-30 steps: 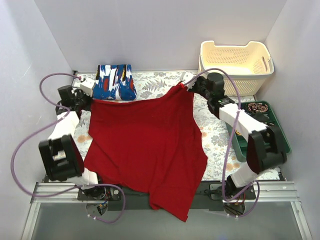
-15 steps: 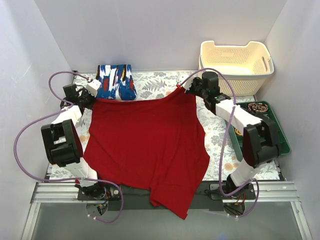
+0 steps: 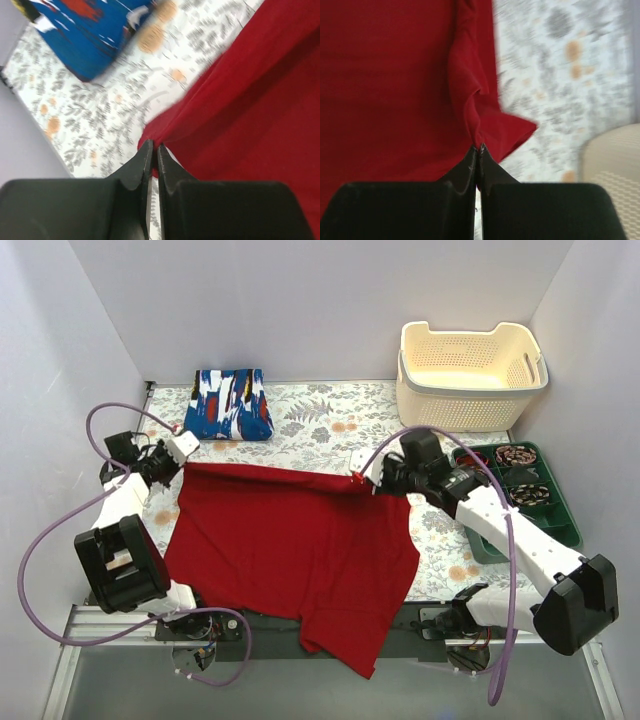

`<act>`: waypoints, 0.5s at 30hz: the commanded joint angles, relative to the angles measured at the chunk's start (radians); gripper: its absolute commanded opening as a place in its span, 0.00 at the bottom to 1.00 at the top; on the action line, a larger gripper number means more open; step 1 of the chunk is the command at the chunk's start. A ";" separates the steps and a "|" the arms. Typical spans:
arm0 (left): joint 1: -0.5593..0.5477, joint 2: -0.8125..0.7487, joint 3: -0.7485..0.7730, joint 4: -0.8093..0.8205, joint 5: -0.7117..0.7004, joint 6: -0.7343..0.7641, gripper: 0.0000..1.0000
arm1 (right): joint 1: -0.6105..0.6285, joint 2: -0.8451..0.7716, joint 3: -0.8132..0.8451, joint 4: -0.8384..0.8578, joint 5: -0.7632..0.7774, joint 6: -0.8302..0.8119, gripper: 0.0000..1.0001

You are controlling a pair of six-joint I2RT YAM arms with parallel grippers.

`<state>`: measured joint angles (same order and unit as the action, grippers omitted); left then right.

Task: Fold and stack the mixed laundry pile
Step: Fold the T-shirt at the center of the board.

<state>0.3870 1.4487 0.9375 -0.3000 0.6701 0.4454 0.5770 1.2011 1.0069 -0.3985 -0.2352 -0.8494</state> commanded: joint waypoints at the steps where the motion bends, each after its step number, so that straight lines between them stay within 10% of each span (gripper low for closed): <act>1: 0.038 -0.063 -0.054 -0.244 0.048 0.321 0.00 | 0.037 -0.020 -0.068 -0.194 -0.052 0.070 0.01; 5: 0.047 -0.083 -0.158 -0.275 -0.021 0.461 0.00 | 0.083 -0.020 -0.102 -0.278 -0.091 0.070 0.09; 9: 0.059 -0.060 -0.140 -0.309 -0.011 0.451 0.15 | 0.093 -0.020 -0.035 -0.367 -0.136 0.068 0.70; 15: 0.073 -0.031 0.067 -0.519 0.112 0.411 0.26 | -0.171 0.072 0.134 -0.405 -0.217 0.016 0.76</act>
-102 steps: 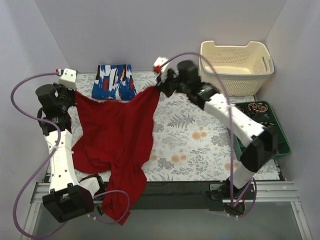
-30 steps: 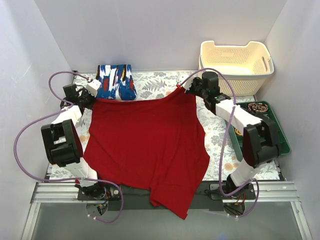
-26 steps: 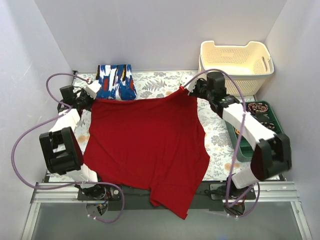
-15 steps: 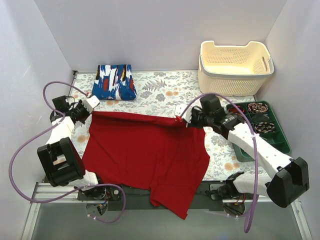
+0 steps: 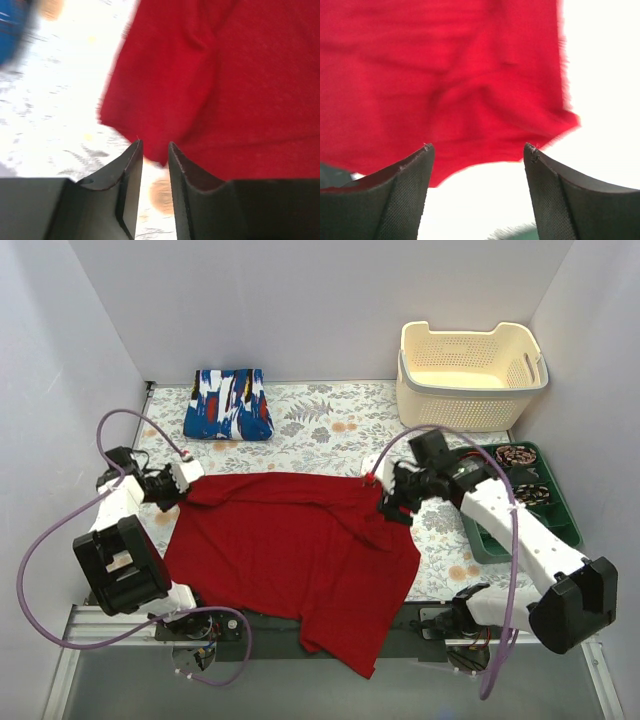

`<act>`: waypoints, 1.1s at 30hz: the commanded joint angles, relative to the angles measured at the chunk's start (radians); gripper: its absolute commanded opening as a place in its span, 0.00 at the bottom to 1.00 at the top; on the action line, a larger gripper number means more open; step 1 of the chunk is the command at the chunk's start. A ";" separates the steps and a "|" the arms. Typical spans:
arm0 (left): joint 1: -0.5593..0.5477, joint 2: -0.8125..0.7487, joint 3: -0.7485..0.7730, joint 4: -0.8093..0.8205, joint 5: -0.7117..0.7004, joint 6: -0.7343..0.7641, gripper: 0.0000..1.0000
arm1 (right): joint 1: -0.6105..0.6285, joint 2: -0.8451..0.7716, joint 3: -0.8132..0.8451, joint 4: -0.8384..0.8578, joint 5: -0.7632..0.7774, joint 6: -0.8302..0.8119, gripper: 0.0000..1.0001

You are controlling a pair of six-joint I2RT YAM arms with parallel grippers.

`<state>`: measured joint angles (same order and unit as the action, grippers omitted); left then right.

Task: Fold and stack the mixed laundry pile
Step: Fold the T-shirt at the center of the board.

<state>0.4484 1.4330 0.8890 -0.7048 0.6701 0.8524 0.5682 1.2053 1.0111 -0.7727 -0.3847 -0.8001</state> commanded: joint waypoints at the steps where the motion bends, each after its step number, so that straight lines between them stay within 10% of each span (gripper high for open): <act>1: 0.009 -0.028 0.132 -0.146 0.150 -0.001 0.28 | -0.184 0.097 0.145 -0.028 -0.057 -0.043 0.71; 8: -0.221 -0.098 0.168 -0.107 0.272 -0.202 0.34 | -0.376 0.442 0.336 -0.045 -0.163 0.128 0.53; 18: -0.876 -0.030 0.087 0.214 0.267 -0.496 0.39 | -0.407 0.655 0.454 0.015 -0.112 -0.008 0.52; 33: -0.953 0.076 0.126 0.317 0.256 -0.550 0.38 | -0.407 0.797 0.399 0.090 -0.207 -0.085 0.50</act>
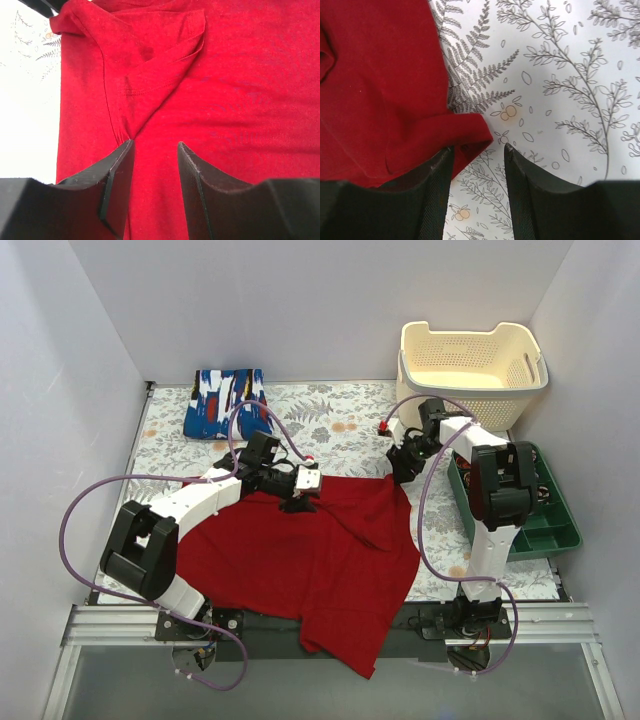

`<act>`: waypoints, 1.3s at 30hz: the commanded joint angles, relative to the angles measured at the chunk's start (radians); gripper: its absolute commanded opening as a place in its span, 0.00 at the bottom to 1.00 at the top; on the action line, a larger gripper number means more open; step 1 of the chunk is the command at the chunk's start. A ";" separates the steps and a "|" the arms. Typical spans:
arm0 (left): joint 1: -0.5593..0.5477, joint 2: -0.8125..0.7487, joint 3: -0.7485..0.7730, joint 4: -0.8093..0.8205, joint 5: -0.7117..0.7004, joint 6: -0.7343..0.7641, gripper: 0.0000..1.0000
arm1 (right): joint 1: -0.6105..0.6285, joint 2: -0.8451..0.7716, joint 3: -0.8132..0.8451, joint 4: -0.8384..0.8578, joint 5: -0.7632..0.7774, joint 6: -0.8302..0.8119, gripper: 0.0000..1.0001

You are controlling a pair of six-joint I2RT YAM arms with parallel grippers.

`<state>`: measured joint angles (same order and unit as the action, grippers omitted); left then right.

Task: Fold and stack the mixed laundry pile
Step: Fold the T-shirt at the center of the board.

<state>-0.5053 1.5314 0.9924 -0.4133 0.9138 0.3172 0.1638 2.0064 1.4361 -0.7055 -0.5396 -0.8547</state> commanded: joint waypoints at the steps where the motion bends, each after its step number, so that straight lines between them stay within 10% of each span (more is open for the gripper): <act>1: 0.001 -0.024 0.022 0.033 0.013 -0.017 0.38 | -0.003 -0.006 -0.032 0.024 -0.054 -0.032 0.49; 10: -0.019 0.013 0.041 0.054 -0.013 -0.023 0.36 | -0.006 -0.043 -0.072 0.026 -0.050 -0.046 0.01; 24: -0.114 0.128 0.077 0.189 -0.122 -0.085 0.26 | -0.041 -0.210 -0.135 0.021 0.087 -0.028 0.01; 28: -0.140 0.180 0.107 0.220 -0.141 -0.122 0.29 | -0.041 -0.167 -0.128 0.027 0.020 0.058 0.30; 39: -0.213 0.331 0.160 0.301 -0.217 -0.161 0.34 | -0.043 -0.071 -0.172 0.090 -0.019 0.155 0.35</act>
<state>-0.6998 1.8454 1.1133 -0.1513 0.7261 0.1741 0.1207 1.9274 1.2842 -0.6506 -0.5343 -0.7422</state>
